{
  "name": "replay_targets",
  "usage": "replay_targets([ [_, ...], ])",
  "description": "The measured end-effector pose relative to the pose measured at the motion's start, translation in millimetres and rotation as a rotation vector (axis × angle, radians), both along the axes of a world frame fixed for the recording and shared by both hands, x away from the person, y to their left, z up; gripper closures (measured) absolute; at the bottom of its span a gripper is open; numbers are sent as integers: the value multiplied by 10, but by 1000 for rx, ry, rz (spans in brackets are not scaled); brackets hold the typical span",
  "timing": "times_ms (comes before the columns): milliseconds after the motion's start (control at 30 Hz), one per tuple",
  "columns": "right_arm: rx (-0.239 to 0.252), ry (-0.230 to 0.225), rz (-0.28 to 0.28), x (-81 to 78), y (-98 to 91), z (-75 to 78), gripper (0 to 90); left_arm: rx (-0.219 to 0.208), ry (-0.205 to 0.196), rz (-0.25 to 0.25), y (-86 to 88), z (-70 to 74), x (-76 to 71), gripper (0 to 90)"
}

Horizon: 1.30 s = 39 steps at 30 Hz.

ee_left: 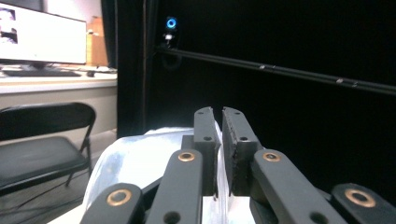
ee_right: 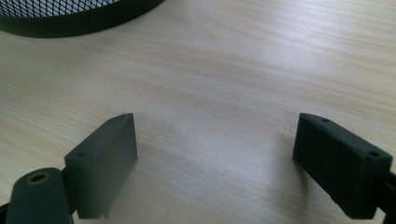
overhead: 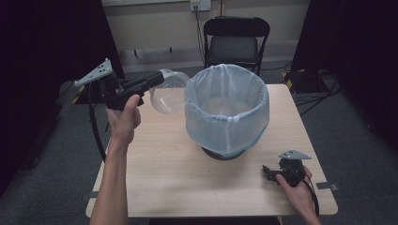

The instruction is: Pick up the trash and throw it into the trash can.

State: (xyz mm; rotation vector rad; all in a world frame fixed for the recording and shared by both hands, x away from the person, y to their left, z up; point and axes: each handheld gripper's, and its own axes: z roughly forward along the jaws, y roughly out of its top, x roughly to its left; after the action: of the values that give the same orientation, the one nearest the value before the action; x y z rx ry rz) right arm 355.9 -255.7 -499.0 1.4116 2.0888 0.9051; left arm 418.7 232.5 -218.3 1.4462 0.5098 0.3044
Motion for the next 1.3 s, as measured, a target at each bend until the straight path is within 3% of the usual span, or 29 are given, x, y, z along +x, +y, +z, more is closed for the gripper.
replay_targets([
  [267, 0, 0, 0, 0, 0, 0, 124, -5, -26, -42, -255, 201, 113, 853],
  [300, 0, 0, 0, 0, 0, 0, 124, -4, -25, -59, -350, 247, 151, 853],
  [500, 0, 0, 0, 0, 0, 0, 124, -6, -17, -114, -638, 250, 226, 853],
  [533, 0, 0, 0, 0, 0, 0, 124, 13, 4, -123, -762, 198, 272, 852],
  [667, 0, 0, 0, -1, 0, 0, 124, 18, 37, -146, -898, 114, 367, 852],
  [767, 0, 0, 0, -1, 0, 0, 124, 48, 74, -161, -1053, 49, 479, 852],
  [933, 0, 0, 0, -1, 0, 0, 124, 105, 117, -171, -1162, -11, 584, 849],
  [967, -1, 0, 1, -1, 0, 0, 124, 155, 134, -183, -1207, -53, 636, 848],
  [1000, -1, 0, 1, -1, 0, 0, 124, 155, 134, -183, -1207, -53, 636, 848],
  [1033, -1, 0, 0, -1, 0, 0, 125, 193, 150, -173, -1233, -98, 677, 846],
  [1133, -1, 0, 1, -1, 0, 0, 124, 194, 168, -190, -1247, -134, 708, 839],
  [1233, -1, 0, 1, -1, 0, 0, 124, 192, 190, -195, -1270, -171, 728, 759],
  [1267, -1, 0, 1, -1, 0, 0, 124, 217, 189, -187, -1279, -181, 732, 668],
  [1300, -1, 0, 0, -1, 0, 0, 125, 243, 178, -144, -1288, -185, 715, 506],
])
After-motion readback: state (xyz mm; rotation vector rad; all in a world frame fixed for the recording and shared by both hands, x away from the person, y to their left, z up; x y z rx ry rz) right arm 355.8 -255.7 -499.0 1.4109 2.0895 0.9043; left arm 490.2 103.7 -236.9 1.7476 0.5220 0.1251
